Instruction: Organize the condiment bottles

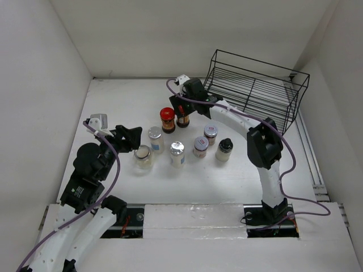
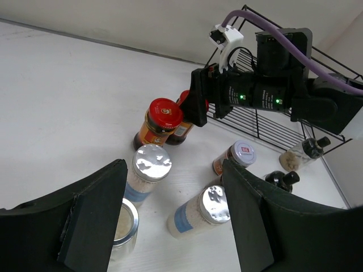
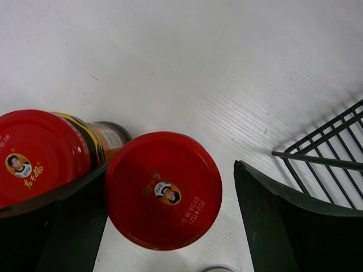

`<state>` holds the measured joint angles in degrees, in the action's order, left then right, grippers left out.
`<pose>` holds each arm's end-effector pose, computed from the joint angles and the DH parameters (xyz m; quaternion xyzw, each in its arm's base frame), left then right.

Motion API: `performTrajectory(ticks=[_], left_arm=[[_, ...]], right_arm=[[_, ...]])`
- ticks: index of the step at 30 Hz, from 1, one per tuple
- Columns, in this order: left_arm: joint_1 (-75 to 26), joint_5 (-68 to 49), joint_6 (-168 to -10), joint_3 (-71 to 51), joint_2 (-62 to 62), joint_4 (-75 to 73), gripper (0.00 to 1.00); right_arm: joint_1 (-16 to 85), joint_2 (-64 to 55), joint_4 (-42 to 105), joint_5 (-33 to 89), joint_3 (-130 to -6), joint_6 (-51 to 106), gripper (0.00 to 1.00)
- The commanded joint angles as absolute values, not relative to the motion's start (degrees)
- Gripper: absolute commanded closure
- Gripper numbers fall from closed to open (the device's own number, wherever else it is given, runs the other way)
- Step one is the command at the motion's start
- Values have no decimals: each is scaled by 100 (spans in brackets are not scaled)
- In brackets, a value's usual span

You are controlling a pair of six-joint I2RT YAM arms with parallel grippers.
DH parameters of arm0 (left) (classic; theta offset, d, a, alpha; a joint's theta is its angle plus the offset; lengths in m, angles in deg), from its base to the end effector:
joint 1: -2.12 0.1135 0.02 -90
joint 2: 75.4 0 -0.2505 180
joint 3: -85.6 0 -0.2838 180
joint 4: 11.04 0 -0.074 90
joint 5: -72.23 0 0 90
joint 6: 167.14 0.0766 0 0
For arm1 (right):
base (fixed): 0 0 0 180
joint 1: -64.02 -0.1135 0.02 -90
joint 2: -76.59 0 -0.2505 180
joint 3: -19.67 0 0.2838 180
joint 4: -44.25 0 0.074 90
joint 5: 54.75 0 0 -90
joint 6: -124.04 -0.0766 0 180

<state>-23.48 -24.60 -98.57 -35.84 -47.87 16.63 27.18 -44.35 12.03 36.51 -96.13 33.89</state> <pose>0.1761 -0.0742 0.3844 -0.0184 0.6860 -0.2523 0.6822 0.4421 0.3291 0.2116 -0.2775 0.8523 0.1313 0.4236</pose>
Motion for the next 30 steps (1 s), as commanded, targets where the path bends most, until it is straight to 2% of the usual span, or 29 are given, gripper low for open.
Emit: performTrajectory(ticks=[1, 3, 6, 7, 8, 9, 15, 19, 23, 30], left_arm=[[-2319, -2471, -9771, -3613, -4877, 1426, 36], [-2319, -2471, -9771, -3613, -4877, 1426, 36], [-2319, -2488, -9771, -3613, -4939, 1426, 36], [-2319, -2489, -9771, -3613, -4939, 1426, 36], [-2319, -2489, -9771, -3613, -4939, 1426, 36], [-2319, -2489, -9771, -3613, -4939, 1426, 36], [-2319, -2489, -9771, -3613, -4886, 1426, 36], [-2319, -2497, -9771, -3613, -4886, 1426, 36], [-2319, -2498, -9771, -3613, -4886, 1488, 36], [-2319, -2489, -9771, -3613, -4886, 1435, 36]], right_arm=[[2676, -4601, 1630, 3867, -9810, 3465, 11], [2676, -4602, 1797, 3868, -9748, 3465, 11], [2676, -4602, 1798, 3868, -9748, 3465, 22], [2676, -4602, 1876, 3946, -9670, 3465, 32], [2676, -4402, 1929, 3999, -9582, 3413, 46], [2615, -4278, 1929, 4000, -9529, 3412, 48], [2561, -2891, 2351, 4343, -9431, 3412, 51], [2877, -2317, 2404, 3676, -9765, 3289, 52], [3281, -2237, 2247, 3349, -10388, 3210, 53], [4142, -3045, 1675, 3349, -12207, 3105, 54]])
